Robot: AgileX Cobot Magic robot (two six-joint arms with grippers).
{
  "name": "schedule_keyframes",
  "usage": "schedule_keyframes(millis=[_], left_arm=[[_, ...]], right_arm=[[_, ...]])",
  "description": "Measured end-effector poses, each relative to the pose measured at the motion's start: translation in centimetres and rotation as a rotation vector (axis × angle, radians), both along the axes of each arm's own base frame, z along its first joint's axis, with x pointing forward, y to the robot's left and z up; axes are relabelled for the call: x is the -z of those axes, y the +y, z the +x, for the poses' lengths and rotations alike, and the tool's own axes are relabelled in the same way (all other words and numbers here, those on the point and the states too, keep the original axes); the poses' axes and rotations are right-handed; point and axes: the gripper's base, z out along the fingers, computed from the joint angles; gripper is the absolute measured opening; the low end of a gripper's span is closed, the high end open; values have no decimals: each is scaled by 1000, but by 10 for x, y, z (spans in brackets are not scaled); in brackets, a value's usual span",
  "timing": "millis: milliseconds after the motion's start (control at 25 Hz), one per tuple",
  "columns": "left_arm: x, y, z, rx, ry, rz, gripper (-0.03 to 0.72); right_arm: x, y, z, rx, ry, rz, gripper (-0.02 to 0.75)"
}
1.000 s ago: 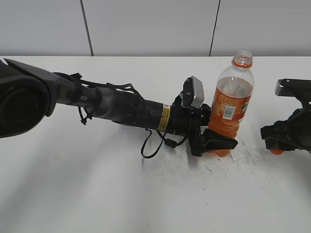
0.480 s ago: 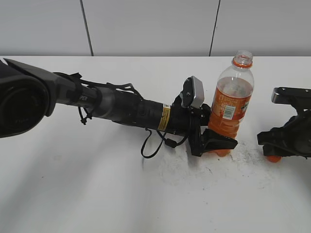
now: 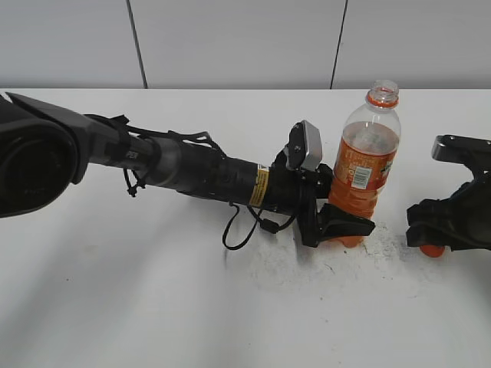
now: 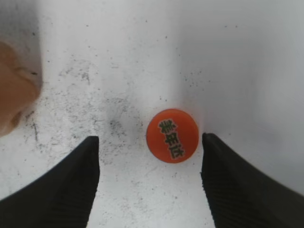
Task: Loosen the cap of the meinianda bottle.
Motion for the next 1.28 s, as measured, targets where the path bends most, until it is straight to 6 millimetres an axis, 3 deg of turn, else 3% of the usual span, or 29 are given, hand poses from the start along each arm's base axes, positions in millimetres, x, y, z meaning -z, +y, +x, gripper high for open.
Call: schedule_keyframes(millis=[320,680,1000,1280], left_arm=[[8,4,1,4,-17,59,664],[9,21,10,20,6,153,675],[-23,47,31,-28,-23,281,662],[-80,67,49,-156,8,245,608]], right_arm=[[-41,4,-10,-21,-69,44,496],[-66,4,-18,-38,-135,57,496],[-67,5,-20,-46,-123,63,496],[-92,6,-30,-59,-195,75,497]])
